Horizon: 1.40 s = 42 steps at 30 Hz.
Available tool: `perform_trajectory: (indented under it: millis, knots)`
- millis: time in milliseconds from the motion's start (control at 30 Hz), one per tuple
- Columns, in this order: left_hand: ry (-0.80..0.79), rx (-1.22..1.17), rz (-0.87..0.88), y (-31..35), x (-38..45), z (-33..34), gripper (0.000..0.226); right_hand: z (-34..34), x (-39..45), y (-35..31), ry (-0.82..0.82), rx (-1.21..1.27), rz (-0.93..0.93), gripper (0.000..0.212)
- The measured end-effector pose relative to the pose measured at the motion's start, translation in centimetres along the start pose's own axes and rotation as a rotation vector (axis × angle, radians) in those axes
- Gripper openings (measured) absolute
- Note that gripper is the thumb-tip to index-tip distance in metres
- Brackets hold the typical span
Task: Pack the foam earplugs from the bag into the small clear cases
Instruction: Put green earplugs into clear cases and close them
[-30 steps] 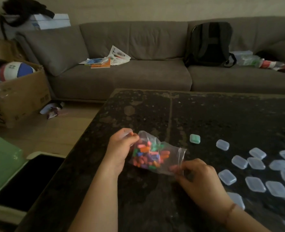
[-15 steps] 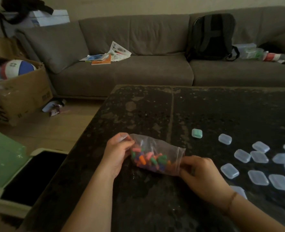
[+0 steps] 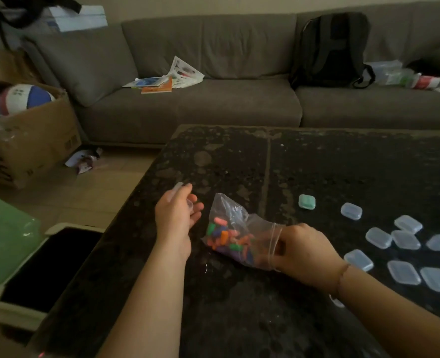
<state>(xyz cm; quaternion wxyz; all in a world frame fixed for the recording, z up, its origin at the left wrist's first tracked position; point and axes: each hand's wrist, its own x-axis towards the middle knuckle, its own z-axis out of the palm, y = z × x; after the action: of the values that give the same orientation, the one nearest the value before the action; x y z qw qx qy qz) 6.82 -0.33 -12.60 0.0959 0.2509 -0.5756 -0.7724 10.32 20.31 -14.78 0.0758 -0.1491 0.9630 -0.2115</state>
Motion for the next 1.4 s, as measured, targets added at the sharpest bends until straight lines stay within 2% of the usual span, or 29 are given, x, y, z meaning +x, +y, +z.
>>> perform_trajectory:
  millis: [200,333,467,633,767,900,967,1067,1133,1233,1300,1400]
  knots:
    - [-0.119,-0.304,-0.169,2.1,-3.0,-0.6,0.026,0.2,0.3,0.2,0.032,-0.053,-0.037,0.036]
    - [-0.203,-0.401,-0.255,2.4,-4.3,-0.2,0.037,0.3,0.0,0.3,0.047,0.185,-0.032,0.035]
    - [-0.171,-0.352,-0.286,2.2,-4.5,0.2,0.042,0.2,-0.4,0.3,0.012,0.285,-0.019,0.029]
    - [-0.184,-0.362,-0.312,2.0,-4.9,0.3,0.047,-1.0,-1.3,-0.3,-0.009,0.568,0.038,0.023]
    - [-0.247,-0.303,-0.303,1.0,-5.7,0.1,0.048,-2.4,-2.8,0.5,0.097,0.623,0.211,0.010]
    - [-0.340,-0.213,-0.300,0.4,-7.4,1.1,0.052,-4.2,-5.0,0.5,0.257,0.828,0.343,0.005]
    - [-0.393,-0.183,-0.308,0.1,-8.4,1.9,0.055,-5.2,-6.2,-0.4,0.291,0.964,0.311,0.004]
    - [-0.491,-0.164,-0.348,-0.6,-9.9,3.0,0.056,-6.0,-7.4,-2.8,0.291,1.082,0.156,0.006]
    - [-0.522,-0.176,-0.344,-1.0,-10.7,3.5,0.056,-5.6,-7.6,-4.2,0.338,0.972,0.059,0.014]
    - [-0.543,-0.222,-0.337,-1.4,-11.7,4.2,0.050,-4.3,-7.3,-4.3,0.520,0.472,-0.022,0.018]
    - [-0.555,-0.240,-0.346,-1.5,-12.1,4.6,0.047,-3.7,-7.1,-3.7,0.588,0.242,-0.058,0.015]
    - [-0.570,-0.222,-0.349,-1.6,-12.3,4.8,0.047,-3.1,-6.8,-3.1,0.613,0.115,-0.095,0.020]
